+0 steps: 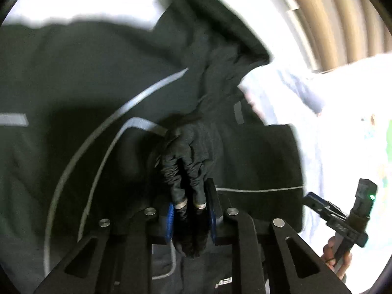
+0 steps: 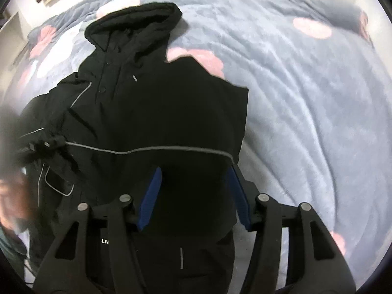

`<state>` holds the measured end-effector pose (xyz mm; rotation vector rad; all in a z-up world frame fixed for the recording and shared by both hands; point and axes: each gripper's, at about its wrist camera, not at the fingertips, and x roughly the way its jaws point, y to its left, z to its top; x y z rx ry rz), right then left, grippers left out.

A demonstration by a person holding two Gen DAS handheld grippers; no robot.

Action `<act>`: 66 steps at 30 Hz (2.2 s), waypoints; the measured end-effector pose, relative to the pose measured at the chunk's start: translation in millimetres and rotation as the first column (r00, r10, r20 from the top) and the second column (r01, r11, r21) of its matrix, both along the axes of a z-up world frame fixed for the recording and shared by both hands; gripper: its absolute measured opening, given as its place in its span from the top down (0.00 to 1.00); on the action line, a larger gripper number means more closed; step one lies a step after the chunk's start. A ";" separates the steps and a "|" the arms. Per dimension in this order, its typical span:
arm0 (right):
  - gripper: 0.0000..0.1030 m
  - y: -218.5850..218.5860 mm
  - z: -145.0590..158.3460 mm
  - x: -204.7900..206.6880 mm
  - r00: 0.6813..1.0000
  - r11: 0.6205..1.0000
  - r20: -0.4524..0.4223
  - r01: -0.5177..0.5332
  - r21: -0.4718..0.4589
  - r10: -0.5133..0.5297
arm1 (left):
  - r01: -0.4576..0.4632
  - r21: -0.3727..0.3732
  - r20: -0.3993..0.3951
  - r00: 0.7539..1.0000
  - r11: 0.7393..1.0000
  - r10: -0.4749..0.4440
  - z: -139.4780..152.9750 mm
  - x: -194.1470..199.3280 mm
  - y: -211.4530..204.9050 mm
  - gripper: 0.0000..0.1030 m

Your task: Fold large clothes

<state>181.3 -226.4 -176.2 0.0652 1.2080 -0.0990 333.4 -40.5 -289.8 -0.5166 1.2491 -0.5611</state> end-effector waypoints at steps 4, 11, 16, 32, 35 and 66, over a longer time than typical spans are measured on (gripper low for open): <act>0.47 -1.5 -1.9 5.0 1.000 0.999 0.018 -0.001 0.038 0.000 | -0.062 0.059 0.161 0.986 0.996 0.051 61.9 3.1 36.1 0.79; 0.47 12.2 -71.9 38.9 0.997 0.999 -0.080 0.022 0.045 -0.018 | -0.085 0.431 0.014 0.996 0.898 0.087 -2.7 30.1 97.4 0.75; 0.35 25.4 -117.6 55.8 0.989 0.998 -0.147 0.020 -0.067 -0.030 | -0.144 0.427 0.024 0.989 0.893 0.148 -29.7 23.9 102.9 0.65; 0.36 -5.6 -90.0 42.1 0.992 0.997 -0.120 0.044 0.067 -0.036 | -0.159 0.419 0.068 0.987 0.894 0.144 -6.4 17.8 113.3 0.76; 0.27 -3.8 -125.9 54.0 0.984 0.997 -0.171 0.053 0.051 -0.043 | -0.113 0.484 0.025 0.993 0.868 0.116 -37.9 21.7 108.5 0.65; 0.32 55.5 -102.5 76.8 0.991 0.992 -0.058 -0.122 -0.045 0.119 | -0.048 0.544 0.148 0.988 0.837 -0.039 -18.1 -8.5 -2.7 0.35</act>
